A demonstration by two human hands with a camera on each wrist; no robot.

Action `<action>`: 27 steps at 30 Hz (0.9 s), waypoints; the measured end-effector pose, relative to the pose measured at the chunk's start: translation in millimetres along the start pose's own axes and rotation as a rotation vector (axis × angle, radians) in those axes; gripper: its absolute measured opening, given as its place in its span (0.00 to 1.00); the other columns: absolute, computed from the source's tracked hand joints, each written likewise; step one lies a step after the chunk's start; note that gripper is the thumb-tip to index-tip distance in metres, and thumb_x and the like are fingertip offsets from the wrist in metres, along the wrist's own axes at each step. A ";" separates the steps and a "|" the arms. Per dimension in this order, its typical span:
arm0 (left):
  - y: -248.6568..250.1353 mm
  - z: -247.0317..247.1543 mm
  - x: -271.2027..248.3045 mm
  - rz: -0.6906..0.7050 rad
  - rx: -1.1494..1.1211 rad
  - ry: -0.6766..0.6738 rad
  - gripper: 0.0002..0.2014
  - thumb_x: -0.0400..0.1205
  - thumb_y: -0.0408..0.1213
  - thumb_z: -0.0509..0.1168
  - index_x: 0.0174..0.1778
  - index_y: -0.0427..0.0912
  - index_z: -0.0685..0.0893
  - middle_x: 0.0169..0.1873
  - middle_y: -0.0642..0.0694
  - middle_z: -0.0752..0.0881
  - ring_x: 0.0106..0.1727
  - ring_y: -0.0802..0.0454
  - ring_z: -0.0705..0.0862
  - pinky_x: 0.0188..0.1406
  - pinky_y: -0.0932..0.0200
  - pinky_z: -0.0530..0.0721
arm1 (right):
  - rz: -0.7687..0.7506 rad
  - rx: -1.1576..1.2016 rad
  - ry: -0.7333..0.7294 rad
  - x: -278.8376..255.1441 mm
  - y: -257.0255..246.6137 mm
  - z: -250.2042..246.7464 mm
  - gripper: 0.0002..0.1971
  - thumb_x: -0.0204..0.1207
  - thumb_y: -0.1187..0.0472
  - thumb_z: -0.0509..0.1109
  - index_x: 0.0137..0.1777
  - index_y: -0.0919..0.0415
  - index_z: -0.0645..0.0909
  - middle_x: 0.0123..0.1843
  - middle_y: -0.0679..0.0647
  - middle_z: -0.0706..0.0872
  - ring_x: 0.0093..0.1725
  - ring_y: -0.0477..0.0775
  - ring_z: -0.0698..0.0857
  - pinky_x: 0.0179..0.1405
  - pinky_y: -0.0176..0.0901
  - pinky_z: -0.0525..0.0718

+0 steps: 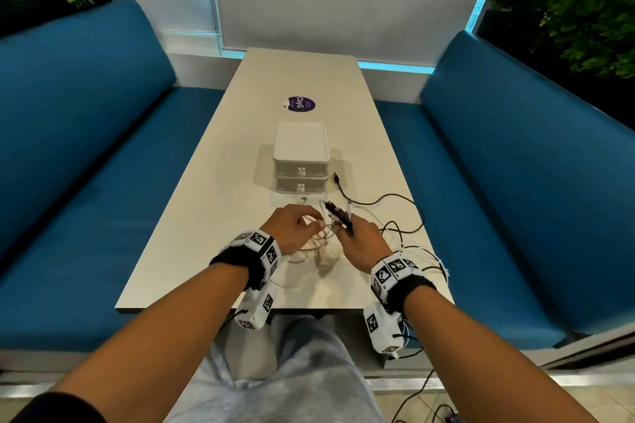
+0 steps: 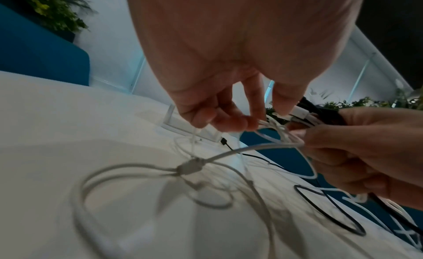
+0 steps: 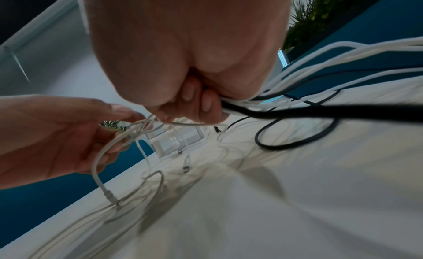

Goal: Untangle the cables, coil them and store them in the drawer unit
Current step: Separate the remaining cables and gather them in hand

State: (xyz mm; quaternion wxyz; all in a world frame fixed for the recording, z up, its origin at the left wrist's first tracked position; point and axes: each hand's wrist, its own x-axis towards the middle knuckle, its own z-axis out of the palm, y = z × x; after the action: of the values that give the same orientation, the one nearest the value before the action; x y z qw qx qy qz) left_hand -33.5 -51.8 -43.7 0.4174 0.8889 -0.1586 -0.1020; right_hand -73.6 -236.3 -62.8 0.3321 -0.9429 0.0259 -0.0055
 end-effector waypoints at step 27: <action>9.3 11.2 11.3 -0.131 0.094 0.040 0.07 0.79 0.30 0.63 0.35 0.44 0.76 0.50 0.41 0.74 0.34 0.48 0.78 0.33 0.61 0.75 | 0.022 -0.145 -0.064 -6.5 -3.8 -8.2 0.14 0.84 0.52 0.58 0.55 0.63 0.75 0.49 0.66 0.85 0.51 0.67 0.80 0.41 0.47 0.70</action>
State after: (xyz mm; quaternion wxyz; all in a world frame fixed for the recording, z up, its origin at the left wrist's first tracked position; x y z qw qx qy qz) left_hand -28.3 -69.5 -44.1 0.3706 0.9179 -0.0964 -0.1035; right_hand -80.2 -238.2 -53.9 0.2636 -0.9638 0.0259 0.0304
